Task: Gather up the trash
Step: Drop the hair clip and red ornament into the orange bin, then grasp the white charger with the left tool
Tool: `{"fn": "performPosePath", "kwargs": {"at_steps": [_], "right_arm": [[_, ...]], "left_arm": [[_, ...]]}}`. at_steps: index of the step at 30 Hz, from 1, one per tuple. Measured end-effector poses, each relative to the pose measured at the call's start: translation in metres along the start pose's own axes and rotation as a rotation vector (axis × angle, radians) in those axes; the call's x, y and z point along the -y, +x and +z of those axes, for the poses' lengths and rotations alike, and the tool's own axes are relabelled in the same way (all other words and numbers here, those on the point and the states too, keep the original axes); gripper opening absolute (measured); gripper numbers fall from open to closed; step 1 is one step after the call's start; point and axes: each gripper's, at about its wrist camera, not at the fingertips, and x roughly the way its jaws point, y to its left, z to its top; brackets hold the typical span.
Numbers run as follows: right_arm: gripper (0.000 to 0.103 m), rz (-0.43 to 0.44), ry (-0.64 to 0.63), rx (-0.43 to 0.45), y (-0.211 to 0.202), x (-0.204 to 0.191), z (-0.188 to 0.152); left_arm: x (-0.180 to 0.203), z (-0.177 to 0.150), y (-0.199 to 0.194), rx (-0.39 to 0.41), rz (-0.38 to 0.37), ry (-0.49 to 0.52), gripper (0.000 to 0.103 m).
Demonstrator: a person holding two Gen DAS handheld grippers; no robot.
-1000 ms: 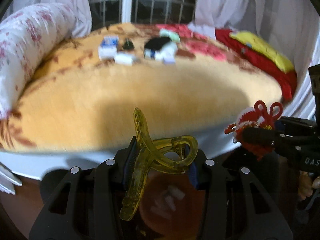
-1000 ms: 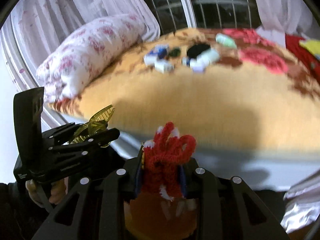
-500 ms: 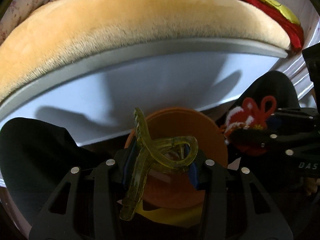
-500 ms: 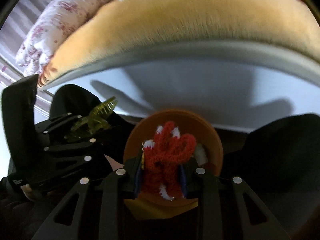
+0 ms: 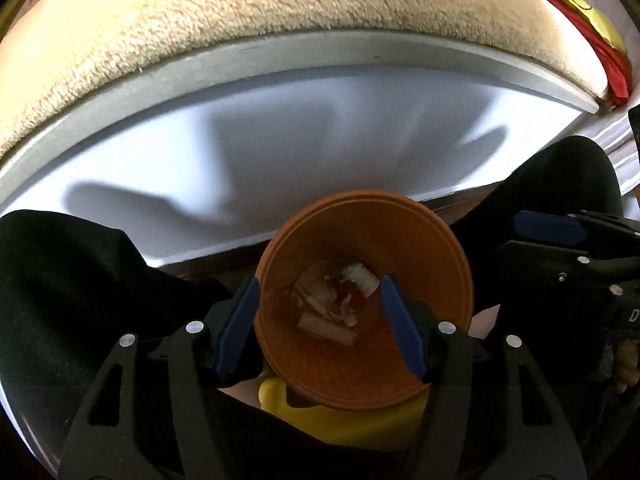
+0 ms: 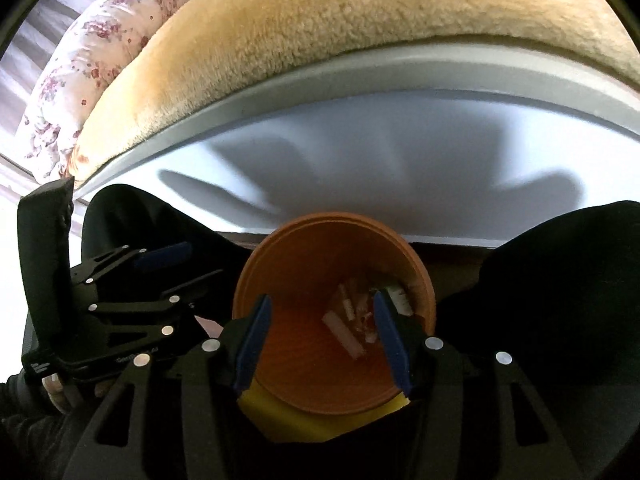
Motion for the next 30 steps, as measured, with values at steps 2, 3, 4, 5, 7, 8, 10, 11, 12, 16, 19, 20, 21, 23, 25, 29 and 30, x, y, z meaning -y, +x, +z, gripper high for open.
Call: {"fn": "performPosePath", "kwargs": {"at_steps": [2, 3, 4, 5, 7, 8, 10, 11, 12, 16, 19, 20, 21, 23, 25, 29, 30], "right_arm": [[0.054, -0.006, -0.002, 0.017, -0.007, 0.002, -0.001], [0.054, -0.008, -0.004, 0.027, -0.010, 0.001, -0.001], [0.054, -0.009, -0.009, 0.038, -0.016, -0.001, -0.001], [0.054, -0.008, -0.016, 0.050, -0.023, -0.002, 0.000], [0.054, -0.005, -0.033, 0.075, -0.039, -0.002, 0.000], [0.054, -0.003, -0.042, 0.085, -0.044, -0.001, 0.001], [0.058, -0.001, -0.078, 0.127, -0.063, -0.010, 0.006], [0.061, -0.004, -0.093, 0.152, -0.074, -0.012, 0.010], [0.062, -0.006, -0.103, 0.175, -0.080, -0.016, 0.014], [0.062, -0.002, -0.115, 0.241, -0.099, -0.019, 0.029], [0.062, 0.016, -0.093, 0.270, -0.101, -0.015, 0.039], [0.062, 0.032, -0.079, 0.273, -0.099, -0.012, 0.042], [0.062, 0.040, -0.072, 0.271, -0.096, -0.012, 0.044], [0.062, 0.055, -0.055, 0.263, -0.090, -0.009, 0.047], [0.062, 0.069, -0.044, 0.252, -0.084, -0.005, 0.047], [0.063, 0.092, -0.024, 0.248, -0.078, 0.008, 0.048], [0.063, 0.095, -0.019, 0.251, -0.079, 0.011, 0.048]], "left_arm": [[-0.001, 0.000, -0.003, 0.009, 0.002, -0.001, 0.062], [-0.001, 0.000, -0.005, 0.014, 0.002, -0.002, 0.062], [-0.002, 0.000, -0.009, 0.023, 0.004, -0.003, 0.062], [-0.001, 0.002, -0.011, 0.031, 0.004, -0.003, 0.062], [-0.001, 0.004, -0.021, 0.059, 0.000, -0.003, 0.062], [-0.002, 0.006, -0.030, 0.086, -0.002, -0.003, 0.062], [-0.005, 0.011, -0.051, 0.142, -0.004, -0.003, 0.065], [-0.008, 0.015, -0.060, 0.163, -0.004, -0.008, 0.066], [-0.012, 0.021, -0.072, 0.195, -0.012, -0.020, 0.068], [-0.036, 0.055, -0.108, 0.297, -0.058, -0.100, 0.072], [-0.051, 0.091, -0.115, 0.334, -0.058, -0.185, 0.074], [-0.053, 0.102, -0.114, 0.339, -0.065, -0.217, 0.074], [-0.058, 0.118, -0.113, 0.341, -0.072, -0.255, 0.075], [-0.064, 0.149, -0.107, 0.336, -0.070, -0.321, 0.075], [-0.073, 0.179, -0.105, 0.328, -0.059, -0.376, 0.075], [-0.087, 0.241, -0.084, 0.285, 0.003, -0.513, 0.075], [-0.090, 0.255, -0.077, 0.264, 0.017, -0.547, 0.075]]}}
